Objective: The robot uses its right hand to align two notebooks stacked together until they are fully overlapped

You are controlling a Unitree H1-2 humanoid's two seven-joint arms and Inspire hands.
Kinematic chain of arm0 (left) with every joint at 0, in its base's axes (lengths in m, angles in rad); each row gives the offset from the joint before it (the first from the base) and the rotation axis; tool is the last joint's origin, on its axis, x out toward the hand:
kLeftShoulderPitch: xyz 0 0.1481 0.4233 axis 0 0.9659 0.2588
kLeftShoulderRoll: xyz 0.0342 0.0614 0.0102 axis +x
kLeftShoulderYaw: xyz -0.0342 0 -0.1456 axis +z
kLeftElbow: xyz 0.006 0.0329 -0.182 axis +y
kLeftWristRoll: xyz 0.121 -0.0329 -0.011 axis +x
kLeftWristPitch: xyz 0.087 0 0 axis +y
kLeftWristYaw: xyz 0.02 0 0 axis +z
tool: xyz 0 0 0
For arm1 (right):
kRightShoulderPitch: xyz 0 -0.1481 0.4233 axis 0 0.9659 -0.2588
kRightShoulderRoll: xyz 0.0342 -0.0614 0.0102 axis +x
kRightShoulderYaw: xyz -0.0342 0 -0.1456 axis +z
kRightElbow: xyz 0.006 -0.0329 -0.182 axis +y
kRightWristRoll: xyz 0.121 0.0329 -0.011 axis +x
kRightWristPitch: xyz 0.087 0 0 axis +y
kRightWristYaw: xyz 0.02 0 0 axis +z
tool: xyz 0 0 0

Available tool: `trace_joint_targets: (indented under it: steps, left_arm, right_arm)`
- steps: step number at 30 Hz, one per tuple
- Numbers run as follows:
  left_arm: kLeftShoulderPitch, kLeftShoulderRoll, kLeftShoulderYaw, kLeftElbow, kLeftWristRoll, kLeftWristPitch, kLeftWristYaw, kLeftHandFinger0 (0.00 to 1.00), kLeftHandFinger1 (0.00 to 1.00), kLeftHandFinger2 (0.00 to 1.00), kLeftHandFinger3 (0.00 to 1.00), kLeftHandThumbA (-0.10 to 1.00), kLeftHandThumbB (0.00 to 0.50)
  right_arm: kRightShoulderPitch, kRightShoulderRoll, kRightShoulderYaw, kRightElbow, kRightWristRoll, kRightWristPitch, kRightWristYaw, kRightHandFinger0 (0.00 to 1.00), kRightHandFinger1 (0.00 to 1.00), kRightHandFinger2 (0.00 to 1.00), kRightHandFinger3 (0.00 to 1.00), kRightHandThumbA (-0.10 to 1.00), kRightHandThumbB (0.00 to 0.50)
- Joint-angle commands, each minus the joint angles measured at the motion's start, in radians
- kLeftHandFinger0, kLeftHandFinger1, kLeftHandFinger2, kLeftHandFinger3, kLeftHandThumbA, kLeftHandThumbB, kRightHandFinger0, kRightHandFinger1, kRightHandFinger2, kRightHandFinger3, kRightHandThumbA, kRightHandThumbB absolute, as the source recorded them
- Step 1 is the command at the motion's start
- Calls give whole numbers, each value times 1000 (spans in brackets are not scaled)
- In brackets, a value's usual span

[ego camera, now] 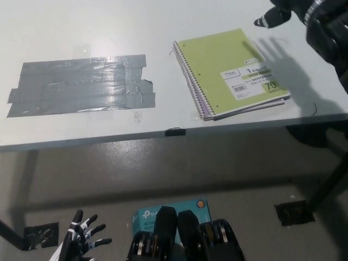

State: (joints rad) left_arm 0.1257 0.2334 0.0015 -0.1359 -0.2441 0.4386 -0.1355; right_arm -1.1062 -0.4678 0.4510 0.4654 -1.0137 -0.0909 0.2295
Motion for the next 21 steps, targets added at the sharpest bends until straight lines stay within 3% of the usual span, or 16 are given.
trace_joint_targets:
  steps: [1,4,5,9,11,13,14,17,20,21]
  left_arm:
    - [27,6,3,-37,-1,-21,-26,808,811,961,1000,1000,500]
    - [28,10,-3,-40,9,-29,-29,816,814,957,1000,1000,500]
    - [27,8,0,-37,1,-26,-32,854,816,945,1000,1000,500]
    - [30,6,6,-39,-1,-19,-27,849,851,986,1000,1000,500]
    - [32,8,10,-40,-3,-14,-26,875,863,990,1000,1000,500]
    - [35,9,8,-43,11,-13,-15,900,861,977,1000,1000,500]
    - [38,5,10,-44,11,-15,-12,778,824,969,1000,1000,500]
    - [39,2,14,-35,10,-30,-12,677,822,969,1000,1000,500]
    - [39,0,24,-37,11,-38,-7,724,825,948,1000,1000,500]
    - [40,1,24,-39,17,-39,-4,762,829,936,1000,1000,500]
  right_arm:
    - [286,-105,-263,-629,211,245,189,1000,1000,1000,1000,1000,265]
    - [427,-93,-353,-786,219,288,176,1000,1000,1000,1000,1000,290]
    - [583,-92,-423,-895,243,274,120,1000,1000,1000,1000,1000,236]
    - [809,-52,-502,-978,254,246,47,1000,1000,1000,1000,1000,221]
    - [941,-24,-520,-956,284,204,-10,1000,1000,1000,1000,1000,192]
    - [1038,-8,-519,-906,272,165,-47,1000,1000,1000,1000,1000,221]
    - [1077,1,-520,-881,277,150,-58,1000,1000,1000,1000,1000,231]
    - [1146,3,-513,-798,257,59,-128,1000,1000,1000,1000,1000,222]
    - [1195,18,-495,-668,227,-40,-224,1000,1000,1000,1000,1000,239]
    - [1210,25,-483,-585,186,-99,-329,1000,1000,1000,1000,1000,220]
